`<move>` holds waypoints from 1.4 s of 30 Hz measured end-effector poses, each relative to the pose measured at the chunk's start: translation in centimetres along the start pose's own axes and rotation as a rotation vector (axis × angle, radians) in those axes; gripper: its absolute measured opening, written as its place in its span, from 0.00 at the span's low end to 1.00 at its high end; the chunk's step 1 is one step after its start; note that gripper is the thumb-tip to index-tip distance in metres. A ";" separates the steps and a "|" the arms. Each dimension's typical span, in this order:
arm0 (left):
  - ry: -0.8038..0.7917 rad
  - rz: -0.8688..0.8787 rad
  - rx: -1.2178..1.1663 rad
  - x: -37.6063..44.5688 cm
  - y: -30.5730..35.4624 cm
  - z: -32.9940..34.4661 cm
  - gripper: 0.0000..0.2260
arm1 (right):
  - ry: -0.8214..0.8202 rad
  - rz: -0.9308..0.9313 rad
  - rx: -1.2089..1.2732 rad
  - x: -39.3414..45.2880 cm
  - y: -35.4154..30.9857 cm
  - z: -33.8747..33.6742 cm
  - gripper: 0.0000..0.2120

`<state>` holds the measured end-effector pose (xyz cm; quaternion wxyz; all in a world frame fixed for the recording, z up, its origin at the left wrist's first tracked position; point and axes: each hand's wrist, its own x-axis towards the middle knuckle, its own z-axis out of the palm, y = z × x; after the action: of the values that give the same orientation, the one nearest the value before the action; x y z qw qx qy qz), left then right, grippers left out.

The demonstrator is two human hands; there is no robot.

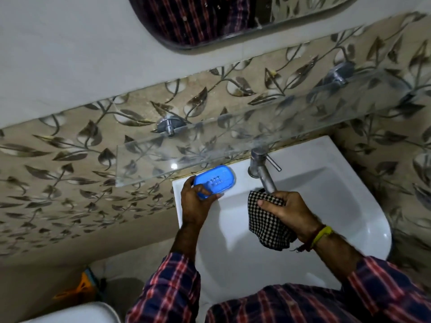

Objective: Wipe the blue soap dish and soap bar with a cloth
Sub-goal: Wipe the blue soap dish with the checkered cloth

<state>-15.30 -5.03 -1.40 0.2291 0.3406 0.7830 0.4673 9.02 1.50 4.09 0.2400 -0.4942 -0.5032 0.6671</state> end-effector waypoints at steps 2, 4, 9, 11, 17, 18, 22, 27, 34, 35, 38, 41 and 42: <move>0.007 0.045 0.054 -0.4 0.2 -0.1 0.17 | 0.003 -0.010 -0.014 0.0 0.0 -0.1 0.04; 0.005 0.108 0.096 -0.6 0.4 -0.2 0.16 | 0.004 -0.022 -0.019 0.0 -0.1 -0.2 0.02; 0.048 0.185 0.085 -1.4 1.5 -0.6 0.21 | -0.004 -0.066 0.024 -0.3 -0.6 -0.6 0.02; 0.076 0.199 0.042 -2.3 1.9 -1.0 0.19 | 0.019 -0.109 0.021 -0.5 -1.1 -1.1 0.02; 0.005 0.189 -0.060 -5.7 3.4 -2.0 0.34 | 0.150 -0.226 -0.139 -1.2 -2.3 -2.8 0.05; -0.003 0.202 -0.033 -6.2 3.7 -2.2 0.36 | 0.158 -0.237 -0.169 -1.3 -2.4 -2.9 0.05; -0.123 0.392 0.156 -7.3 4.5 -3.1 0.38 | 0.190 -0.257 -0.260 -2.1 -2.8 -3.6 0.06; -0.345 0.467 0.423 -8.7 6.9 -2.4 0.42 | 0.177 -0.302 -0.487 -2.8 -3.2 -3.7 0.09; -0.431 0.245 0.069 -10.1 8.9 -1.6 0.38 | 0.052 -0.190 -0.297 -3.0 -2.0 -3.8 0.09; -0.427 0.182 -0.060 -10.2 8.9 -1.7 0.35 | 0.037 -0.177 -0.255 -3.1 -1.9 -3.9 0.10; -0.344 -0.017 -0.415 -10.4 9.2 -1.8 0.25 | 0.002 -0.184 -0.158 -3.5 -2.1 -4.5 0.11; -0.311 -0.354 -0.900 -10.6 9.5 -1.4 0.25 | -0.009 -0.228 -0.078 -3.9 -3.2 -5.1 0.08; -0.308 -0.428 -0.988 -10.7 9.7 -1.1 0.24 | -0.009 -0.240 -0.047 -4.0 -3.7 -5.3 0.08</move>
<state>-5.80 -10.46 8.17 0.5629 0.0906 0.4800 0.6668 14.69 1.94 9.06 0.3042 -0.4331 -0.5753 0.6237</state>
